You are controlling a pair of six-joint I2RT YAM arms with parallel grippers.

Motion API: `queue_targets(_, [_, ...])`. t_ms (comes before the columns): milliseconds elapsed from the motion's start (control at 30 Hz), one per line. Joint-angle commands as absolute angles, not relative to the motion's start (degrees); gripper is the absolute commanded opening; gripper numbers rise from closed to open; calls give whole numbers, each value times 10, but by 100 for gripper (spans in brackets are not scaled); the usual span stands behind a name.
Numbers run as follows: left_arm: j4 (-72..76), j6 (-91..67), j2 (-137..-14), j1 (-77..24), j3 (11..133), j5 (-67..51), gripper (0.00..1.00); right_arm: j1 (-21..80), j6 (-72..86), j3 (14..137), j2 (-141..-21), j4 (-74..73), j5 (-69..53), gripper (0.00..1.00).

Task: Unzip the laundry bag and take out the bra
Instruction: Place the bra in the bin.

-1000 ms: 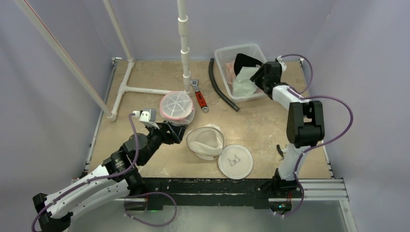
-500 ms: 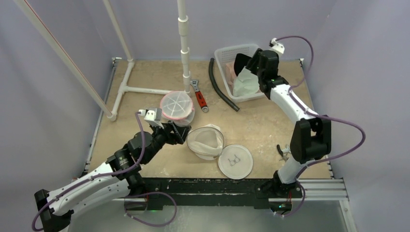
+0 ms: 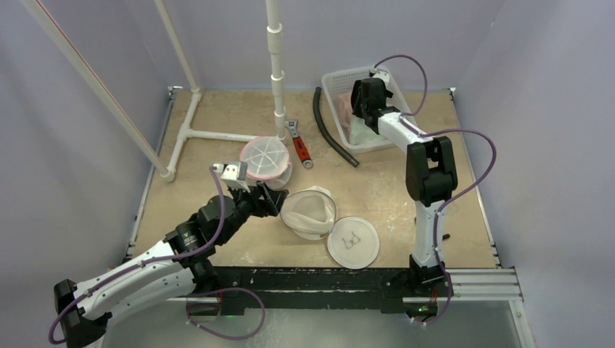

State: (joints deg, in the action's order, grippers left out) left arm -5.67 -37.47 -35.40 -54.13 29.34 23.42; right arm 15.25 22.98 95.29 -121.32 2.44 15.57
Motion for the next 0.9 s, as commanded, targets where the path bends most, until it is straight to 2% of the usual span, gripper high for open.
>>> queue_targets(0, [-52, -386, -352, -540, 306, 246, 74, 148, 222, 983, -1209, -24, 191, 32])
queue_targets(600, [-61, -398, -353, -540, 302, 236, 74, 127, 270, 917, -1174, -53, 210, 27])
queue_targets(767, [-57, -395, -347, -540, 299, 238, 74, 128, 266, 910, -1132, -3, 201, 49])
queue_targets(867, [-57, -394, -348, -540, 301, 236, 74, 128, 258, 936, -1129, 21, 187, 52])
